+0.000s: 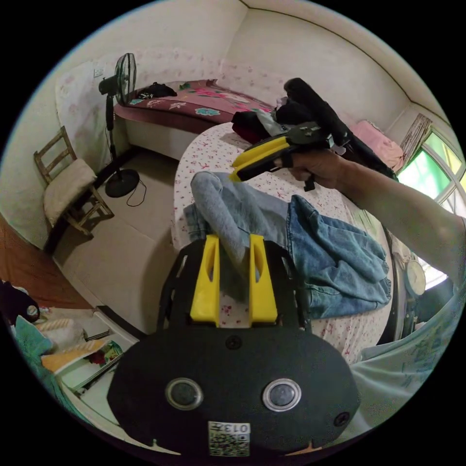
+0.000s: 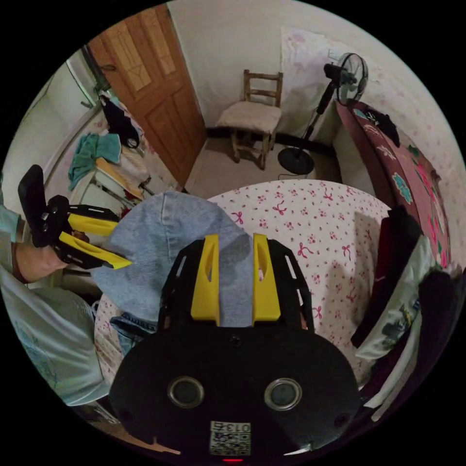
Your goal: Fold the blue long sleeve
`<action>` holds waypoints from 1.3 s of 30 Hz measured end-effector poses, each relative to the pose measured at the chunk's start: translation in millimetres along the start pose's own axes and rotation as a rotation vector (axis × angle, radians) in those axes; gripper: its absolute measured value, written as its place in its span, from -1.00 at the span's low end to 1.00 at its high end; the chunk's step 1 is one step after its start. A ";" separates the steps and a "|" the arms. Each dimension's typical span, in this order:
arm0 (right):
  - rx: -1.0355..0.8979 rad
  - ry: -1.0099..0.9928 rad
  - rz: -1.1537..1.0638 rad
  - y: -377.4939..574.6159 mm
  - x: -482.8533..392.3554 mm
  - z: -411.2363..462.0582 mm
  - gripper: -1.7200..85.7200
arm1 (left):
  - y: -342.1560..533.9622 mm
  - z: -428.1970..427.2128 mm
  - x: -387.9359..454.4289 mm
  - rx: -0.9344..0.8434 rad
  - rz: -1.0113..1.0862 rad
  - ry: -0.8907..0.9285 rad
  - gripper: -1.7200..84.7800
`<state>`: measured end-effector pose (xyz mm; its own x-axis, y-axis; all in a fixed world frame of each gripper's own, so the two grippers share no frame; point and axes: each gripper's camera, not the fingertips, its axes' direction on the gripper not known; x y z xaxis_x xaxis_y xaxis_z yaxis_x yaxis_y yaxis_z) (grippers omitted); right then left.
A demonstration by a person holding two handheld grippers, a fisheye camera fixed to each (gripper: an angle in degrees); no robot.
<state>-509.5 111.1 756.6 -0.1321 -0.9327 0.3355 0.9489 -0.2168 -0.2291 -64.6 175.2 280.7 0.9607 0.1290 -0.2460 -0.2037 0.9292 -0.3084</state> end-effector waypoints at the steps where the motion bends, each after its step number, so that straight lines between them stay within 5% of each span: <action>1: -0.034 0.002 -0.015 -11.2 1.5 8.7 -0.72 | 1.9 0.3 -4.7 -0.008 -0.009 0.022 -0.82; 8: -0.131 -0.039 -0.067 -31.4 8.6 18.5 -0.88 | 9.5 -10.5 1.9 -0.018 0.061 -0.002 -0.93; 12: -0.012 0.023 -0.098 -6.0 0.8 -21.7 -0.91 | 15.6 -32.8 30.4 0.023 0.171 -0.013 -0.94; 21: 0.220 0.162 0.000 190.6 -25.3 -157.1 -0.93 | 52.4 -55.8 170.4 0.123 0.599 0.029 -0.94; 32: 0.061 0.178 0.705 429.2 -31.0 -94.1 -0.94 | 118.6 70.6 288.6 -0.135 0.893 -0.007 -0.81; 39: 0.360 -0.024 0.937 518.0 -50.6 -124.8 -0.80 | 114.1 5.7 275.8 0.042 0.843 0.158 -0.74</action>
<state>-47.0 10.1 506.9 0.7149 -0.6754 0.1810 0.6978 0.7059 -0.1217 178.2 318.7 182.9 0.4535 0.7350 -0.5041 -0.8274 0.5575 0.0685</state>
